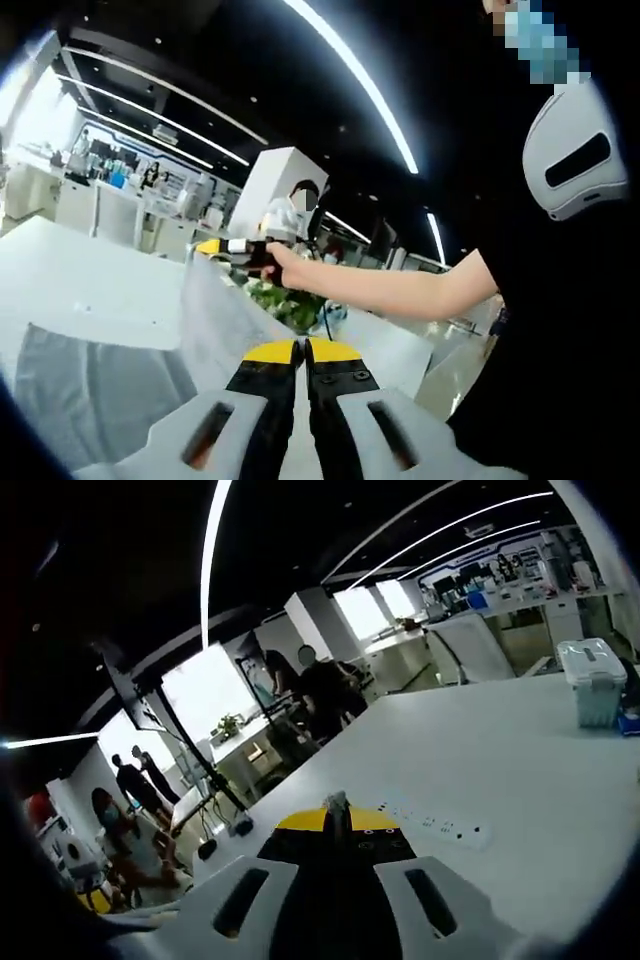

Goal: Fold the towel on the table until its edges align and the towel forms a compact rectangular stack.

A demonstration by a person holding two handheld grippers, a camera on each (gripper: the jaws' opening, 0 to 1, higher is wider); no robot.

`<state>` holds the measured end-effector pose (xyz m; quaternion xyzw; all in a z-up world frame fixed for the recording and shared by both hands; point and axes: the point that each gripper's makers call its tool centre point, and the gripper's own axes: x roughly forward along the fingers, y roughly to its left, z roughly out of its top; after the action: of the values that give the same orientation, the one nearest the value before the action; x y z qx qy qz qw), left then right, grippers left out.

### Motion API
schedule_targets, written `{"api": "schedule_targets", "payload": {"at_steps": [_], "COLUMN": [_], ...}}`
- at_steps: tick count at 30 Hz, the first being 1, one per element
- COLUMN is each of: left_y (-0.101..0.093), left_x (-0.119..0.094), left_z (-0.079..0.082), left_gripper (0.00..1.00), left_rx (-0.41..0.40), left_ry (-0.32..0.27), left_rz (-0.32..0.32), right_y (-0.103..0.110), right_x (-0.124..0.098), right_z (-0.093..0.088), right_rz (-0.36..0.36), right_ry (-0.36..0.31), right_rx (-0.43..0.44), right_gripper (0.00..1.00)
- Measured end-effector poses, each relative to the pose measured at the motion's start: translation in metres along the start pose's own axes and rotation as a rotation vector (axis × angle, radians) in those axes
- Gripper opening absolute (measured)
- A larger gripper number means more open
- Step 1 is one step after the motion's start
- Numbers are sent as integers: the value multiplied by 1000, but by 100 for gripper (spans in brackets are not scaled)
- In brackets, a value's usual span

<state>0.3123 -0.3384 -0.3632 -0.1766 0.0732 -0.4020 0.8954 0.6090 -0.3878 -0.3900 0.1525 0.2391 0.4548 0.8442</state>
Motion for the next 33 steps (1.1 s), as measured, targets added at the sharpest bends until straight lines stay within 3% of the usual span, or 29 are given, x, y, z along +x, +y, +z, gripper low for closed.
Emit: {"api": "schedule_targets", "payload": {"at_steps": [15, 23, 33], "left_y": [22, 36, 63], "left_x": [-32, -51, -80], "left_z": [15, 19, 23], "left_gripper": [3, 3, 3], "left_rx": [-5, 0, -37], "left_ry": [-57, -71, -108], "left_rz": [41, 75, 103], "right_y": [24, 36, 55], "right_x": [31, 56, 82], "right_z": [5, -3, 0], "right_rz": [19, 17, 24], "right_ry": [7, 27, 32], "right_rx": [31, 58, 47], "right_gripper": [2, 2, 2]}}
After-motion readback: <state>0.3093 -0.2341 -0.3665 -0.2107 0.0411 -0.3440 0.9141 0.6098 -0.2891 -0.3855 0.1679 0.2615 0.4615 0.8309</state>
